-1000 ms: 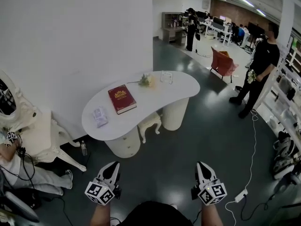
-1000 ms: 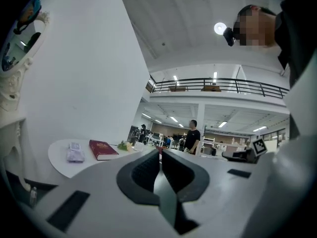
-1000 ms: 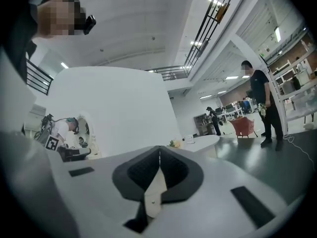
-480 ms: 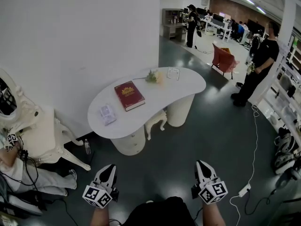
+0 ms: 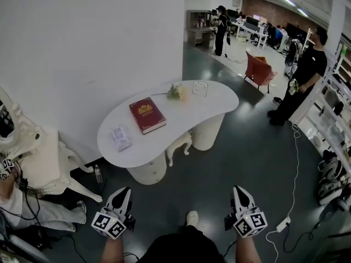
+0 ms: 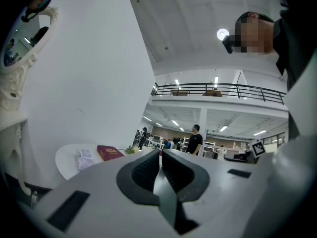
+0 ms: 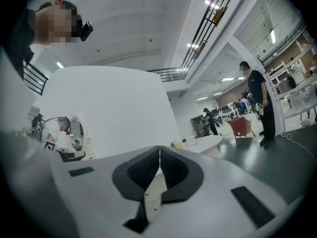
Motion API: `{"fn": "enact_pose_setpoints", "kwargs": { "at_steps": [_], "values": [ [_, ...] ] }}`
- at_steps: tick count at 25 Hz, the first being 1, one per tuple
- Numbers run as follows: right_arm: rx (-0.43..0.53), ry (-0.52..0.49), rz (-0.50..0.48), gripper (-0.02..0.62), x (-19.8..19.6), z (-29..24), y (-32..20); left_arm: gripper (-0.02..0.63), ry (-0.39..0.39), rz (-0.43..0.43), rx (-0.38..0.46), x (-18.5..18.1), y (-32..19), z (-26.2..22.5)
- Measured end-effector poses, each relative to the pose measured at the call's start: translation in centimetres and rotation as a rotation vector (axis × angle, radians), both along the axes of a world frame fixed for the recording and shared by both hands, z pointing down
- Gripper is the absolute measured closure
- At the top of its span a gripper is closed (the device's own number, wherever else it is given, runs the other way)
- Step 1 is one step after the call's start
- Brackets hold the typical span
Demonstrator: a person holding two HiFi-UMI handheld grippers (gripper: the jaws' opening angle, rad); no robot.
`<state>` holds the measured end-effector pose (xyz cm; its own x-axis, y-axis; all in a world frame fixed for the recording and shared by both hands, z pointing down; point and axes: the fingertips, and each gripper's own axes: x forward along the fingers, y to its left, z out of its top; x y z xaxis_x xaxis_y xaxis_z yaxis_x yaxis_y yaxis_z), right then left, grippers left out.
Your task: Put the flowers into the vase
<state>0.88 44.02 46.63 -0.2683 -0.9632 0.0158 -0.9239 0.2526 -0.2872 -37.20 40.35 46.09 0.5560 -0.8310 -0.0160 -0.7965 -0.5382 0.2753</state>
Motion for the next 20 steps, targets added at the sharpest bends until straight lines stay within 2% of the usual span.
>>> {"fn": "enact_pose_setpoints", "kwargs": {
  "at_steps": [6, 11, 20],
  "values": [
    [0.0, -0.008, 0.036, 0.572, 4.3, 0.4, -4.9, 0.583, -0.025, -0.031, 0.023, 2.3, -4.1, -0.4],
    [0.014, -0.008, 0.003, 0.572, 7.3, 0.0, -9.2, 0.583, -0.035, -0.041, 0.048, 5.0, -7.6, -0.3],
    [-0.013, -0.023, 0.009, 0.572, 14.5, 1.5, -14.4, 0.583, -0.045, -0.081, 0.009, 10.1, -12.8, 0.3]
  ]
}}
